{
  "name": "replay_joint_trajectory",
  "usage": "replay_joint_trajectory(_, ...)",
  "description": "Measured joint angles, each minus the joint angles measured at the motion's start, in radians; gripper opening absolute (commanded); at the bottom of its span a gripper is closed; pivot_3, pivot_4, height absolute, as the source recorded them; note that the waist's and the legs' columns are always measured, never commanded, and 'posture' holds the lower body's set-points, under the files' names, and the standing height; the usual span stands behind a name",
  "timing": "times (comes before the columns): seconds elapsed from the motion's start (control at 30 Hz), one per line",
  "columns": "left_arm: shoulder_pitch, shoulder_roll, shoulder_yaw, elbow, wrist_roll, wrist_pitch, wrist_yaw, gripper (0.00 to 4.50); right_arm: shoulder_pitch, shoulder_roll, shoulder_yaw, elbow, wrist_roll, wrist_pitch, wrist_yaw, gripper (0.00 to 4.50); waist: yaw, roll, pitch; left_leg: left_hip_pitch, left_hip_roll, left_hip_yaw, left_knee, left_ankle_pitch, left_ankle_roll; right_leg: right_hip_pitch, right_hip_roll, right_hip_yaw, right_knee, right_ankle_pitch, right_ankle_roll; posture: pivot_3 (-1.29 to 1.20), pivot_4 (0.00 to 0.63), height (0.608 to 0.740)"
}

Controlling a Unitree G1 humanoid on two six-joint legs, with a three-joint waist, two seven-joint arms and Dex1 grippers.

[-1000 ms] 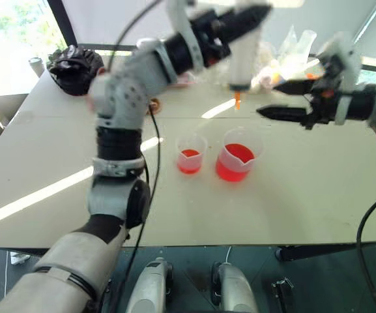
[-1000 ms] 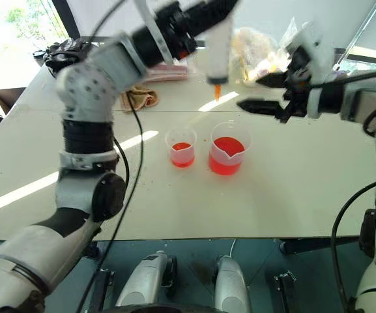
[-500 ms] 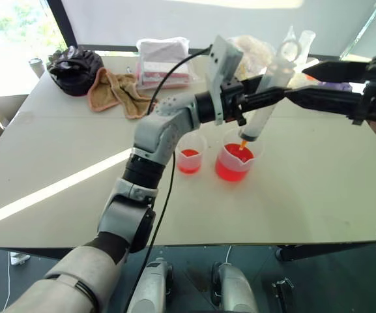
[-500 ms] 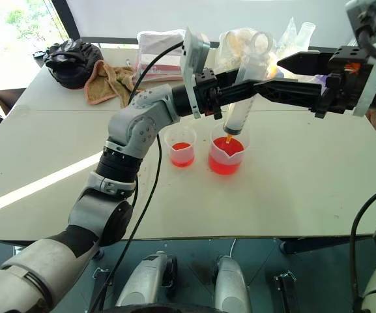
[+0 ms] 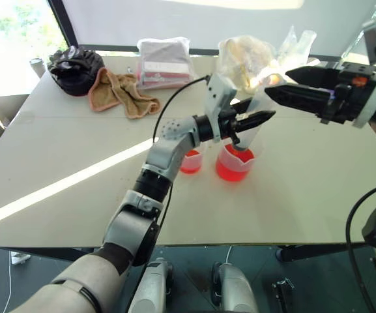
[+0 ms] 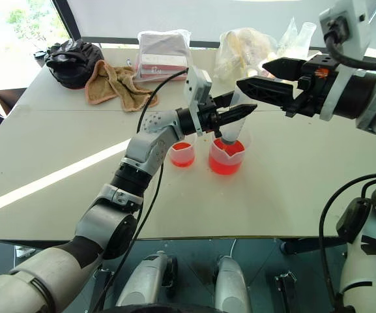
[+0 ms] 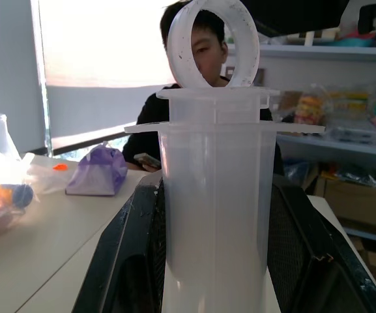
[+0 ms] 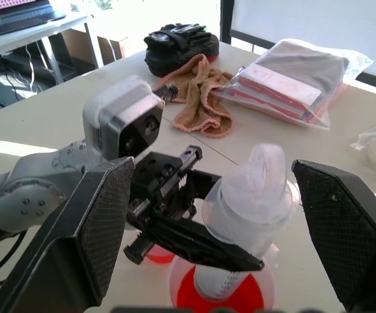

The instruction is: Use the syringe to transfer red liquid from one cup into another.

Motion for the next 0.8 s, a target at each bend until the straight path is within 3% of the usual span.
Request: replay_joint_trajectory(0.8,0.057,-0.017,0.000,-0.015,0.036,-0.042,0.032,1.45,0.087,0.024,0.038,-0.011,-0.009,-0.020,-0.121,4.04,-0.001,0.000,0.000,0.000,0.000,0.000,0.000,0.000,0.000,0.000,0.000,0.000,0.000,0.000,0.000,0.00,0.150,0.740)
